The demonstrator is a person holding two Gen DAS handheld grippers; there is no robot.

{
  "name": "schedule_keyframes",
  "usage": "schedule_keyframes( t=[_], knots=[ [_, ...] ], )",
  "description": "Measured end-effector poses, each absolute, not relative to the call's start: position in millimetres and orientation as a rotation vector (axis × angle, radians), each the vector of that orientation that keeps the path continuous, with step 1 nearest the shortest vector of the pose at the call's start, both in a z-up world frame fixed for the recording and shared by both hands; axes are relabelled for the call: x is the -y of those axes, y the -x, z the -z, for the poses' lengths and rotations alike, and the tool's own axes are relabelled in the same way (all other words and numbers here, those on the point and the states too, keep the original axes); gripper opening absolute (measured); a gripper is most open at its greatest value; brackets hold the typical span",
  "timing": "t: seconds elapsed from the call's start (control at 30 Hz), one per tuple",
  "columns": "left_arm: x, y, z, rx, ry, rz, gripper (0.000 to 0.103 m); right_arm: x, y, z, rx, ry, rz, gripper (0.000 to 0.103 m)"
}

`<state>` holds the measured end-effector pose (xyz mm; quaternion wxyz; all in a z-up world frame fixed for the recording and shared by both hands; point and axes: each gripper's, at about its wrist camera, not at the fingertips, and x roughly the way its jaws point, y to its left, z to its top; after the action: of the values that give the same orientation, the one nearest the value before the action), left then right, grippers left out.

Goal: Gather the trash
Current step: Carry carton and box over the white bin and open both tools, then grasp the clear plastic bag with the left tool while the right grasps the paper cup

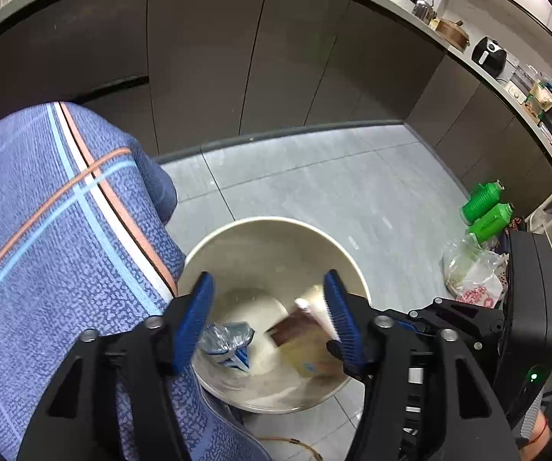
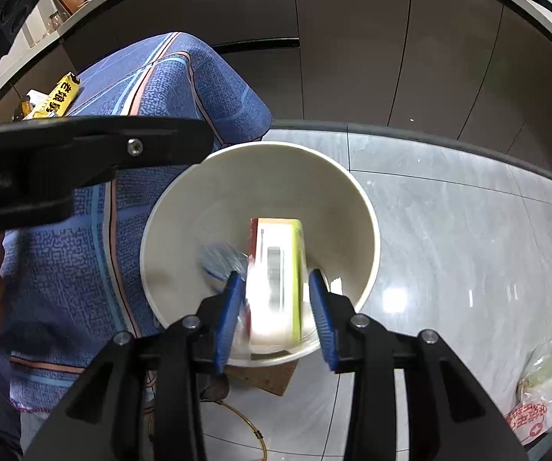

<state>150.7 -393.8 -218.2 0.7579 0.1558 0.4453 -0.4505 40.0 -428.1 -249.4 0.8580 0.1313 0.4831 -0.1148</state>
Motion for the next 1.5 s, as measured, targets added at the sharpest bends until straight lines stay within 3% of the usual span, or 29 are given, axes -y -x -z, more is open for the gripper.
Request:
schedule_keyframes(
  t=[0.03,0.17,0.3,0.63,1.0,1.17,1.5],
  knots=[
    [390.6,-147.6,214.3,-0.95,-0.34,0.972,0.077,427.4,-39.0,247.5,-1.01,-0.27,0.239,0.046],
    [376.7,-145.8,196.2,-0.891,-0.304,0.948,0.094,422.7,-33.5,235.6,-0.975,-0.241,0.235,0.075],
    [355.1,-150.0,177.7,-0.878,-0.236,0.898,0.094,414.8,-27.1,218.2,-0.921,-0.21,0.223,0.098],
    [268.7,-150.8,128.5,-0.846,-0.1,0.752,0.095,377.1,-27.7,176.9,-0.85,-0.169,0.168,0.1],
    [99.5,-144.1,98.8,-0.831,0.045,0.418,0.095,307.4,-47.3,131.8,-0.783,-0.134,-0.006,0.1],
    [25.2,-142.4,107.0,-0.858,0.124,0.268,0.095,269.1,-61.6,122.8,-0.789,-0.123,-0.089,0.1],
    [-37.0,-139.1,133.4,-0.908,0.13,0.17,0.095,213.8,-106.8,108.7,-0.82,-0.111,-0.19,0.099]
  ],
)
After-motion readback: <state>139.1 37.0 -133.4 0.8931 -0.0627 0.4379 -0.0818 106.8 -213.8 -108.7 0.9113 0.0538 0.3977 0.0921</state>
